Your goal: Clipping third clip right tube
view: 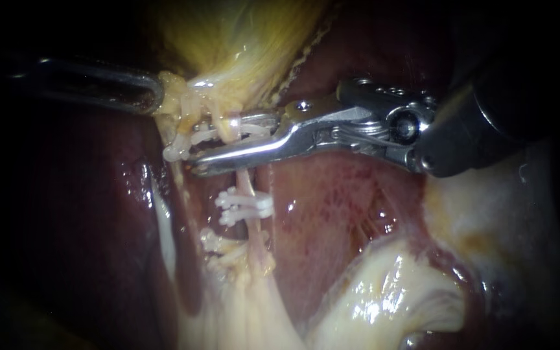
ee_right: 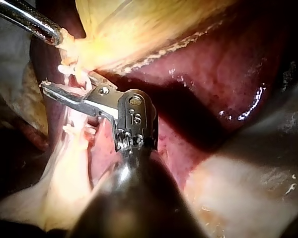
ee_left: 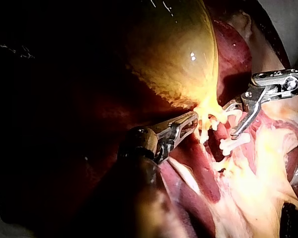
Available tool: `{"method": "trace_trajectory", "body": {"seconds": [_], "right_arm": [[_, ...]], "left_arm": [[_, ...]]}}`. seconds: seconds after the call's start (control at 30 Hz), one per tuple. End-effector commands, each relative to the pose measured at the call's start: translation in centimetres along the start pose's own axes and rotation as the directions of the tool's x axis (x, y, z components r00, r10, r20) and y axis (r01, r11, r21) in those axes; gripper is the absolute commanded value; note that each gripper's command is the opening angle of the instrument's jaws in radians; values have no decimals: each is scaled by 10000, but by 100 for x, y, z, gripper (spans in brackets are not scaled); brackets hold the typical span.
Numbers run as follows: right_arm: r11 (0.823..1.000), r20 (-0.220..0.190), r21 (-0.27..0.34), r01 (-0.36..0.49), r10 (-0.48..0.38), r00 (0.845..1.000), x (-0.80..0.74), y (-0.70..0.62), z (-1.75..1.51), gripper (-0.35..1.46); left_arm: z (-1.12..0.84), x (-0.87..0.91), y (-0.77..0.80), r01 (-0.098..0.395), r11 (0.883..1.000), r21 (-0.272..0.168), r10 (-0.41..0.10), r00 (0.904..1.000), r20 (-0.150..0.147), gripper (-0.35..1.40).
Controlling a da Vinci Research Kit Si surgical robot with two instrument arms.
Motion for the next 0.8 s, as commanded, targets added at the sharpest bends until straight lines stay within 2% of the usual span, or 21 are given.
{"method": "trace_trajectory", "body": {"seconds": [0.03, 0.1, 0.23, 0.37, 0.47, 0.8], "right_arm": [[10000, -46, 23, -6, 6, 10000, -1, 0, 0, 42], [10000, -88, 67, -7, 7, 10000, -2, -1, -2, 35], [9999, -105, 102, -13, 14, 9999, -2, -4, -6, 11], [9997, -164, 130, -200, 202, 9997, -1, -6, -10, -35], [9976, -126, 187, -674, 676, 9976, -2, -7, -12, -35], [9973, -52, 288, -670, 672, 9977, -3, -6, -12, -35]], "left_arm": [[0, 0, 0, -1, 10000, -4, 1, 10000, 0, -35], [0, 0, 0, -1, 10000, -5, 1, 10000, 0, -35], [0, 0, 0, -1, 10000, -5, 1, 10000, 0, -35], [0, 0, 0, 0, 10000, -6, 0, 10000, 1, -35], [0, 0, 0, 0, 10000, -6, 0, 10000, 1, -35], [0, 0, 0, 0, 10000, -7, 0, 10000, 1, -35]]}}
